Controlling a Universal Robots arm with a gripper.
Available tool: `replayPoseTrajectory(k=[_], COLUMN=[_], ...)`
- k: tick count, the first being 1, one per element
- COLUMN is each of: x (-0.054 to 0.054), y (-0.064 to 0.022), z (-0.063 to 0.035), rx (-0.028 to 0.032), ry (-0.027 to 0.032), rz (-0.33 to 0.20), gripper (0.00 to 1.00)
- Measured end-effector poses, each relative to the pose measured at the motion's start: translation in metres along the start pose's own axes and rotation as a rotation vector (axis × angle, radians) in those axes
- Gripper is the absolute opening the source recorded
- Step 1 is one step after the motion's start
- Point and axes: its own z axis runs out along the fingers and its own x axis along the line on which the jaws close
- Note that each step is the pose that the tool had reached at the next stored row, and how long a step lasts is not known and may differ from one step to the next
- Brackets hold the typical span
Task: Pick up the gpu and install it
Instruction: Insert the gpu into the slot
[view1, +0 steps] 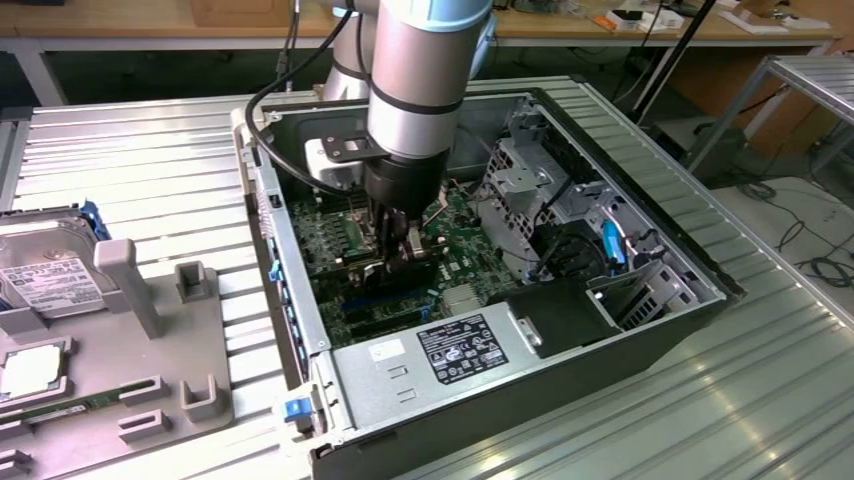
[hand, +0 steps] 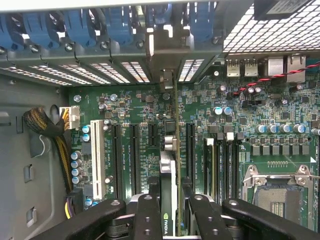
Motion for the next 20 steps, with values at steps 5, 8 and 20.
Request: replayPoseTrajectory(k=[5, 8, 20], x=[0.000, 0.000, 0.002], y=[0.0000, 0.0001, 0.0006], z=[-0.0001, -0.0032, -0.0262], rx=[-0.0001, -0.0002, -0.0001], ry=[-0.0001, 0.0002, -0.0002], rz=[0.000, 0.000, 0.001], gripper=[0.34, 0.40, 0.26])
